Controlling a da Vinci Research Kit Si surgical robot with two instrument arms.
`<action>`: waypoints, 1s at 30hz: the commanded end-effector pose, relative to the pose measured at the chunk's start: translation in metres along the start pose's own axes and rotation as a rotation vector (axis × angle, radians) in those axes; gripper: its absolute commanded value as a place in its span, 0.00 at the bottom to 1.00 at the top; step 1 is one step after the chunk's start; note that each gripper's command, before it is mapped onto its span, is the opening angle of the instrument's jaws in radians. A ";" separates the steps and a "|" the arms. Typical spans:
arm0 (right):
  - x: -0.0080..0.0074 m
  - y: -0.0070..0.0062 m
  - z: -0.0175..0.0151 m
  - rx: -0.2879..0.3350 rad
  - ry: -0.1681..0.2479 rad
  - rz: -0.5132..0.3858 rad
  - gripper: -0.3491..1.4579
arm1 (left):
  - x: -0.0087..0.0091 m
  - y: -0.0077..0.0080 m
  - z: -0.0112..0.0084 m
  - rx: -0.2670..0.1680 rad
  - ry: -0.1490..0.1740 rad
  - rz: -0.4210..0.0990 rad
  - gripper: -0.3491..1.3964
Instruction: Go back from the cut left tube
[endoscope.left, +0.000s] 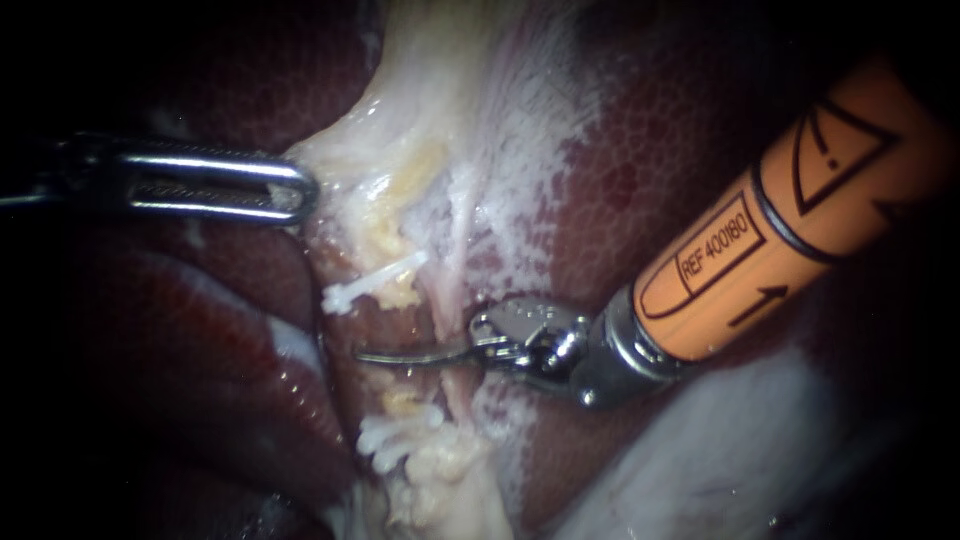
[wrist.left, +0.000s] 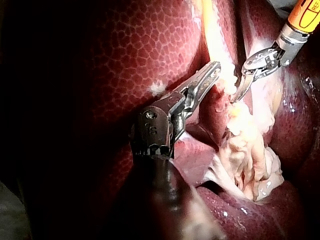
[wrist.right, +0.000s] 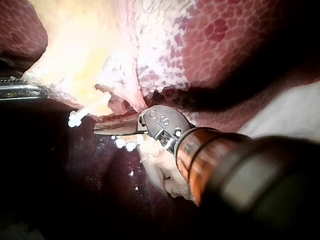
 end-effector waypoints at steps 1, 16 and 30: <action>0.0000 0.0000 0.0000 0.001 0.000 0.000 0.00 | 0.0000 0.0000 0.0000 0.000 0.000 0.000 0.00; -0.0001 -0.0001 -0.0003 0.007 0.006 0.017 0.00 | 0.0001 0.0000 0.0000 0.000 0.000 0.000 0.00; -0.0001 -0.0003 -0.0002 -0.006 0.013 -0.002 0.49 | 0.0001 0.0001 0.0000 0.000 0.000 0.001 0.00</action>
